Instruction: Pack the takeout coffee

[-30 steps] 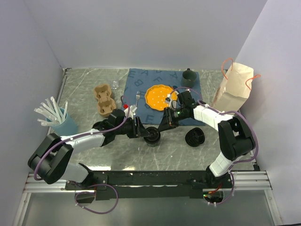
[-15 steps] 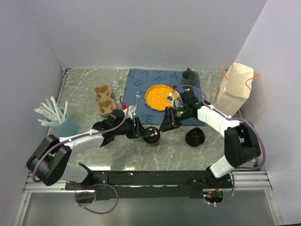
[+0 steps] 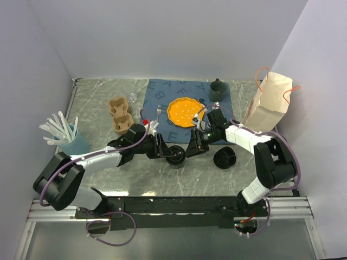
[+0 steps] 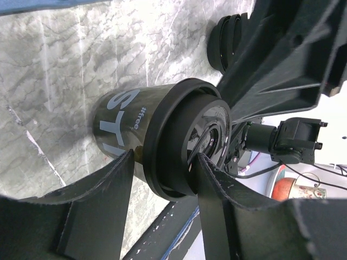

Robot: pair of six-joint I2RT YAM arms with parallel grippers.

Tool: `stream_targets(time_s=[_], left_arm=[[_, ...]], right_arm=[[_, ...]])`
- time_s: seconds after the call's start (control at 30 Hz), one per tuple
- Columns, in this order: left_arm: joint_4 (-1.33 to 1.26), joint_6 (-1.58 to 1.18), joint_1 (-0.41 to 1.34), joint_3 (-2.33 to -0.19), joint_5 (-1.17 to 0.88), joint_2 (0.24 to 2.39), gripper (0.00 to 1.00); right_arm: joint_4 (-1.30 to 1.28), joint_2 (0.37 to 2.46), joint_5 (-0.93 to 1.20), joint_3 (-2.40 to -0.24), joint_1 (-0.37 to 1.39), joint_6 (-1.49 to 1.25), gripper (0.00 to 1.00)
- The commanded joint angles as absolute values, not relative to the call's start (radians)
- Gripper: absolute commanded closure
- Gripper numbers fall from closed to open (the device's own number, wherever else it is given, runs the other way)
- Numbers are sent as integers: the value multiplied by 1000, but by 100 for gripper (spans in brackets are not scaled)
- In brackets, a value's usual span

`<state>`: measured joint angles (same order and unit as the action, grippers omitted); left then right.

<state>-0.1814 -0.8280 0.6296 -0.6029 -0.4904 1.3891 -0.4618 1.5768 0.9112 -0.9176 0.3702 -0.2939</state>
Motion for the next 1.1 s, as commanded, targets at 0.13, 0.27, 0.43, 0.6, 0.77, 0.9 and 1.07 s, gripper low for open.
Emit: stream_targets(time_s=[0.13, 0.27, 0.43, 0.6, 0.77, 0.9, 1.07], left_arm=[[35, -762, 637, -574, -403, 1483, 49], [43, -756, 637, -580, -391, 1486, 49], [51, -720, 637, -597, -394, 1509, 49], [78, -637, 637, -635, -406, 1560, 50], [101, -598, 637, -670, -429, 1585, 50], [106, -574, 637, -689, -454, 1577, 49], [136, -514, 635, -712, -483, 1588, 48]], right_arm=[[-351, 1601, 841, -847, 365, -371, 74], [-305, 1586, 793, -772, 367, -462, 78], [-363, 1468, 810, -796, 368, -482, 71], [-501, 1410, 827, -965, 362, -424, 62], [-538, 1434, 821, -1049, 342, -394, 57], [-554, 1508, 825, -1095, 322, -328, 56], [-528, 1557, 890, -1089, 290, -307, 61]])
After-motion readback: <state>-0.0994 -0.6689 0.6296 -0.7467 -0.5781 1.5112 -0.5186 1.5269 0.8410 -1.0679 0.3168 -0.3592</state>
